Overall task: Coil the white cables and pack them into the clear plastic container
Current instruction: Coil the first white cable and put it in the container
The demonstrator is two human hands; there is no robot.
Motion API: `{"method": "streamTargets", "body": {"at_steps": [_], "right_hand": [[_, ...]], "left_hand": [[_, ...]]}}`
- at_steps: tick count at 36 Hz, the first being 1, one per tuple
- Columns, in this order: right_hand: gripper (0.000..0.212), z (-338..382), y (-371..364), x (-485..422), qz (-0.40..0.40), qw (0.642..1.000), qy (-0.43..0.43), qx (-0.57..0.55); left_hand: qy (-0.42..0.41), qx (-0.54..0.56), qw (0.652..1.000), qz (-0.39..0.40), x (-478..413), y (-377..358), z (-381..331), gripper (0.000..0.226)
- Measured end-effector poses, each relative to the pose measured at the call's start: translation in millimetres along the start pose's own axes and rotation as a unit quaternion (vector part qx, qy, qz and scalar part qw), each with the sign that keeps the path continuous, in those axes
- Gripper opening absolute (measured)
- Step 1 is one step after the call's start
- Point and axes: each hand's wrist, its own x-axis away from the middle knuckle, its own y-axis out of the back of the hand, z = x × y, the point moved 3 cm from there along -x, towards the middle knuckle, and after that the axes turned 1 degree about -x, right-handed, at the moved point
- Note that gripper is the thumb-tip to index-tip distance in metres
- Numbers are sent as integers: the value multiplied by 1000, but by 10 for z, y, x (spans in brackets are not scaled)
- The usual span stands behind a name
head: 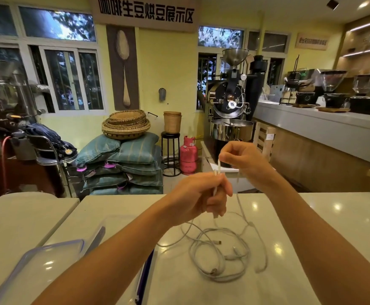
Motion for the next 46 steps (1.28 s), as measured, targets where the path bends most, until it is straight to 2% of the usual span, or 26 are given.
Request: {"method": "streamTargets", "body": {"at_steps": [2, 4, 7, 11, 14, 18, 21, 26, 28, 32, 36, 40, 43, 46], "right_hand": [[27, -144, -71, 5, 8, 995, -30, -96], [25, -257, -185, 35, 21, 983, -60, -171], [40, -354, -400, 156, 2, 971, -147, -189], [28, -468, -653, 316, 11, 957, -182, -224], [33, -505, -710, 419, 40, 966, -194, -166], [25, -342, -630, 478, 9, 991, -130, -5], [26, -214, -541, 503, -5, 991, -80, 105], [22, 35, -361, 500, -8, 971, -9, 239], [19, 147, -275, 462, -6, 965, 16, 263], [22, 326, -97, 335, -2, 964, 59, 259], [16, 445, 8, 216, 21, 968, 81, 235], [18, 465, 35, 104, 43, 978, 89, 184], [18, 385, 37, 47, 62, 990, 76, 101], [9, 237, 0, 42, 77, 994, 45, -60]], "left_hand": [[-16, 29, 999, 14, -23, -35, -55, 36], [-32, 49, 998, 22, -52, -81, -112, 35], [-58, 50, 997, 14, -114, -119, -188, 32], [-76, 4, 996, -52, -204, -26, -257, 31], [-90, -75, 984, -132, -248, 140, -279, 37], [-96, -220, 948, -212, -245, 330, -290, 43], [-108, -293, 917, -247, -215, 387, -328, 43], [-85, -413, 871, -252, -170, 457, -255, 43], [-54, -433, 871, -225, -148, 451, -153, 42], [-13, -384, 910, -155, -84, 370, 19, 38], [-8, -251, 964, -90, -35, 255, 71, 41], [12, -108, 993, -34, -2, 154, 41, 43], [9, -49, 999, 8, 18, 78, -15, 36], [-16, 11, 999, 29, 21, 17, -86, 40]]}}
